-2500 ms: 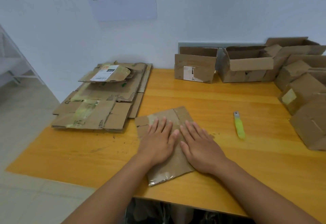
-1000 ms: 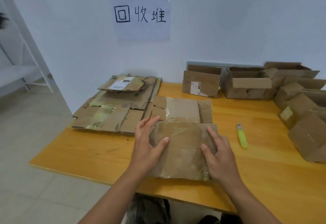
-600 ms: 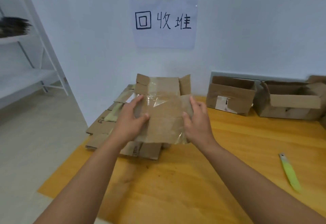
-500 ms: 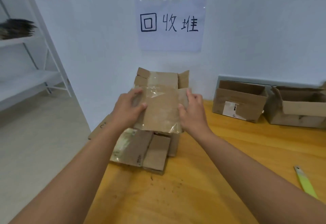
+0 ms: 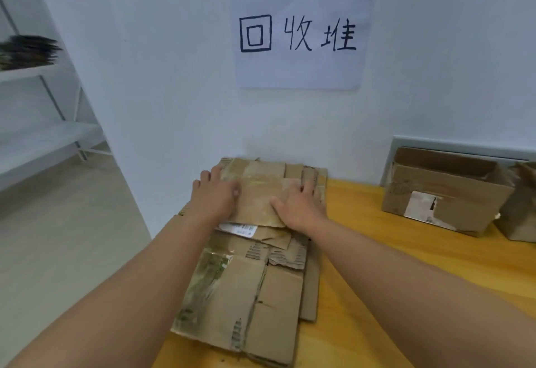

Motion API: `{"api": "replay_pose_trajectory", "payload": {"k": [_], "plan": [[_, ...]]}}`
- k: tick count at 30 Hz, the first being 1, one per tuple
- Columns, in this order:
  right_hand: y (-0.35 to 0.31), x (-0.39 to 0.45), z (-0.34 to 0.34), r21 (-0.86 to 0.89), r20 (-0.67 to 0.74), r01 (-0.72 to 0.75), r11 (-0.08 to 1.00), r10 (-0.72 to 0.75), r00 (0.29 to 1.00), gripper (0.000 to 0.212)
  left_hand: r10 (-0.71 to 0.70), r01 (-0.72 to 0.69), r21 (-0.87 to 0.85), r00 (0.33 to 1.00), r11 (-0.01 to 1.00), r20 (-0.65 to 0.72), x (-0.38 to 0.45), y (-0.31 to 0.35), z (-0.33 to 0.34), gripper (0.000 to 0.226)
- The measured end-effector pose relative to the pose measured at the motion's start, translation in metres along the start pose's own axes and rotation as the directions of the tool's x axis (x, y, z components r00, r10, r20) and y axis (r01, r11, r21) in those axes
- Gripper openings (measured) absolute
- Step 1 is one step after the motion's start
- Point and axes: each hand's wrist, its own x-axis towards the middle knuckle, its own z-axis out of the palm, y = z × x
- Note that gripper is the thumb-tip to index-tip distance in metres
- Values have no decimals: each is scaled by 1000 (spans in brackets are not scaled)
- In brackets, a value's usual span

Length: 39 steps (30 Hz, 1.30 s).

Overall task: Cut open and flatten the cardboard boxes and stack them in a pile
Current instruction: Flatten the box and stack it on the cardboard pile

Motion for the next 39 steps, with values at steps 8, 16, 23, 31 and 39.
{"api": "replay_pose_trajectory", "payload": {"k": [8,16,23,31,39], "plan": [[9,14,35,-171,-112,267,948,-288,951,48,-31,50,-267,997,962,74,-11,15,25,41],[15,17,36,-157,-121,281,947,-301,946,48,-22,48,-181,990,982,142,-23,26,39,46],[15,19,20,-188,66,281,941,-274,959,53,-55,61,-45,990,997,130,-23,32,33,47],[35,-8,-11,-190,25,390,901,-393,919,59,-28,44,-99,987,994,161,-31,45,7,47],[116,-81,-62,-147,-94,333,931,-348,933,56,198,-242,-165,949,956,-245,-75,118,-21,60]]}}
